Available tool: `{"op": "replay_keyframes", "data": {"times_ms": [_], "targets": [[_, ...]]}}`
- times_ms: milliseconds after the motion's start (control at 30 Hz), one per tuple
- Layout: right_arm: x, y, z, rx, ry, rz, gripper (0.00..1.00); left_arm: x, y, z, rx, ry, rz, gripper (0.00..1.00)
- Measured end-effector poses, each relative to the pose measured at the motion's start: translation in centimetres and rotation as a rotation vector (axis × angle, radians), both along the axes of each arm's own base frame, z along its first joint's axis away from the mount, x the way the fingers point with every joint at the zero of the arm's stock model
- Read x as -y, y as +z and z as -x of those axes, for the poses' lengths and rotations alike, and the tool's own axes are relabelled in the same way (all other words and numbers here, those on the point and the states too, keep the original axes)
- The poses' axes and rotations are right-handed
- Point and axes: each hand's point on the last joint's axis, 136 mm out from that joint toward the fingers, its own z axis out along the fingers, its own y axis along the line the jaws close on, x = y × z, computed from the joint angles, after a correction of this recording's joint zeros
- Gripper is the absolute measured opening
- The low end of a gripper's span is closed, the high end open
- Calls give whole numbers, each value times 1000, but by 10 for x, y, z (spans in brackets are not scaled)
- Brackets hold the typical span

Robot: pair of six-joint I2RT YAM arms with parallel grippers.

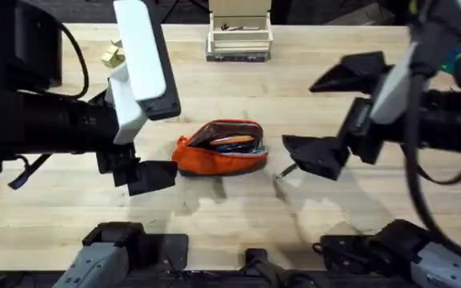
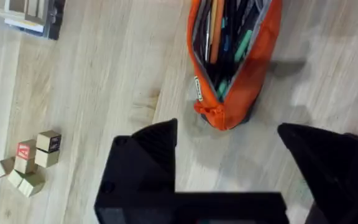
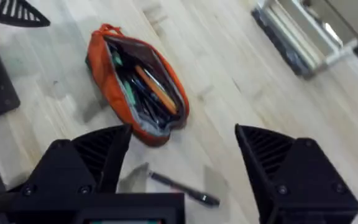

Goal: Unzip the bag, pick up the pens from the table one at a time and place them inside, then zip the bag closed.

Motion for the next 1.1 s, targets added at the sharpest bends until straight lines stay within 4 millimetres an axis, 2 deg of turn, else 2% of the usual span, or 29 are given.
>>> {"op": "replay_keyframes", "data": {"times_ms": [200, 467, 767, 900, 933, 1100], "targets": [[22, -7, 13, -92, -139, -6, 998, 0, 0, 0, 0, 0, 0, 993], [44, -26, 19, -248, -351, -12, 998, 0, 0, 0, 0, 0, 0, 993], [78, -42, 20, -391, -713, -63, 998, 0, 0, 0, 0, 0, 0, 993], [94, -46, 20, -440, -914, -129, 998, 0, 0, 0, 0, 0, 0, 993], [99, -46, 18, -466, -1029, -202, 998, 0, 0, 0, 0, 0, 0, 993], [103, -45, 16, -522, -1184, -330, 998, 0, 0, 0, 0, 0, 0, 993]]}}
